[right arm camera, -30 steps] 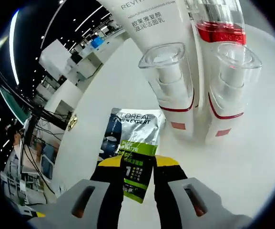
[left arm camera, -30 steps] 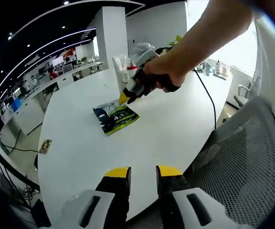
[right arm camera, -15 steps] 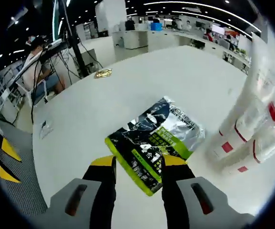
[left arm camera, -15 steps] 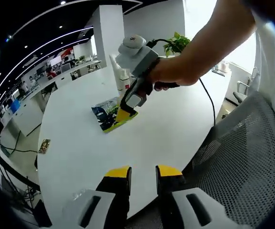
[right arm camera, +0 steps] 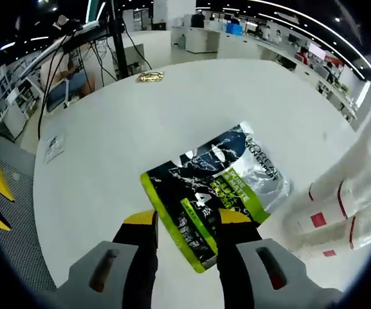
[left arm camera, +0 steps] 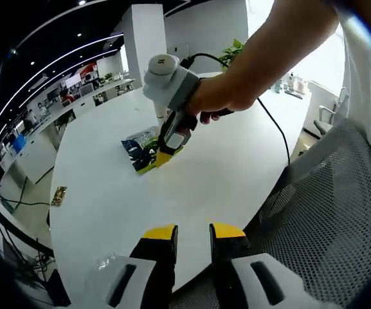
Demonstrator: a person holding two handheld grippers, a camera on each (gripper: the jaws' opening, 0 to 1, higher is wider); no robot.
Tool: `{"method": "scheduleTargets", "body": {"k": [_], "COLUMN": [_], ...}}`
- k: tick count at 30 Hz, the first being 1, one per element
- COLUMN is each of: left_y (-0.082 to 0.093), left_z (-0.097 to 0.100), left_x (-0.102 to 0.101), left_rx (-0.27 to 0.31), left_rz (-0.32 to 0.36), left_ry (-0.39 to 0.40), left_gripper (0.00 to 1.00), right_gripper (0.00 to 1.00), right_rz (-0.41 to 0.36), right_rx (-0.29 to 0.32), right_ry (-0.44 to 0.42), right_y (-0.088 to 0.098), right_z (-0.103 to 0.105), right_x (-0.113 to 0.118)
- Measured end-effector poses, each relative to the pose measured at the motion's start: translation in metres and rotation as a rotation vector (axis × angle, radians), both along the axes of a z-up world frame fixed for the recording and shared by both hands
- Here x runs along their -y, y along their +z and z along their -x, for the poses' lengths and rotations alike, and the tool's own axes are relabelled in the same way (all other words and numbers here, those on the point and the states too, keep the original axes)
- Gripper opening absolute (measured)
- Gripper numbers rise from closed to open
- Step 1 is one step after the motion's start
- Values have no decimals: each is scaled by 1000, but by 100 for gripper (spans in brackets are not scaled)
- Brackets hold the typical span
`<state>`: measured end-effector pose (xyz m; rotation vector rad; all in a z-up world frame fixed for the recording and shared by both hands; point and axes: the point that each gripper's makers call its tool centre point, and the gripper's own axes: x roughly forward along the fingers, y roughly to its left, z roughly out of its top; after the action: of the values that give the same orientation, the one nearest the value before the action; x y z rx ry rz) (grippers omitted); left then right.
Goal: Arrange the skincare products in the storage area until every visible bottle or jar stands upright without overlapping.
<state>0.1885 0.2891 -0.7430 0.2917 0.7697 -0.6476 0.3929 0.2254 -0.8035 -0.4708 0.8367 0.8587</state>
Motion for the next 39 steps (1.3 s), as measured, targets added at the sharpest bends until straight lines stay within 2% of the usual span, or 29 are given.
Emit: {"method": "scheduleTargets", "body": {"k": [5,12,16,28,30,32,33,34,37,39], "left_y": [-2,1,1,1,1,1,1,1,0,0], "left_z": [1,0,0,-1,-1,-1,-1,-1,0,0], "left_x": [-1,1,0,0,0,0,0,0,1,1], "left_rx": [-6,1,1,-1,-4,-5,-5,-6,-10,-9], "left_rz": [-10,3,2,5,12,13,14,15,16,18], "left_ry": [-3,1,4,7,9,10,10,10,7,8], "left_gripper": [21,21,21,21,21,21,21,21,21,21], "right_gripper": [33,32,32,32,35,36,36,37,36,33], "right_rz": [-9,23,25,15,-25,-50,-109,-148,-238,-327], "right_rx": [-3,-14,-19,-26,-67,-57,-40,-46,-8,-28], "right_ry": [9,111,106,114,50,21,-26,-46,-67,-105], "right_y": [0,2,1,1,5,10,19,24,44,59], "right_z": [-9,-13,-19,-20,-16,-14,-11,-5,17,38], "right_x": [3,3,7,8,7,7,4,0,-7,-11]}}
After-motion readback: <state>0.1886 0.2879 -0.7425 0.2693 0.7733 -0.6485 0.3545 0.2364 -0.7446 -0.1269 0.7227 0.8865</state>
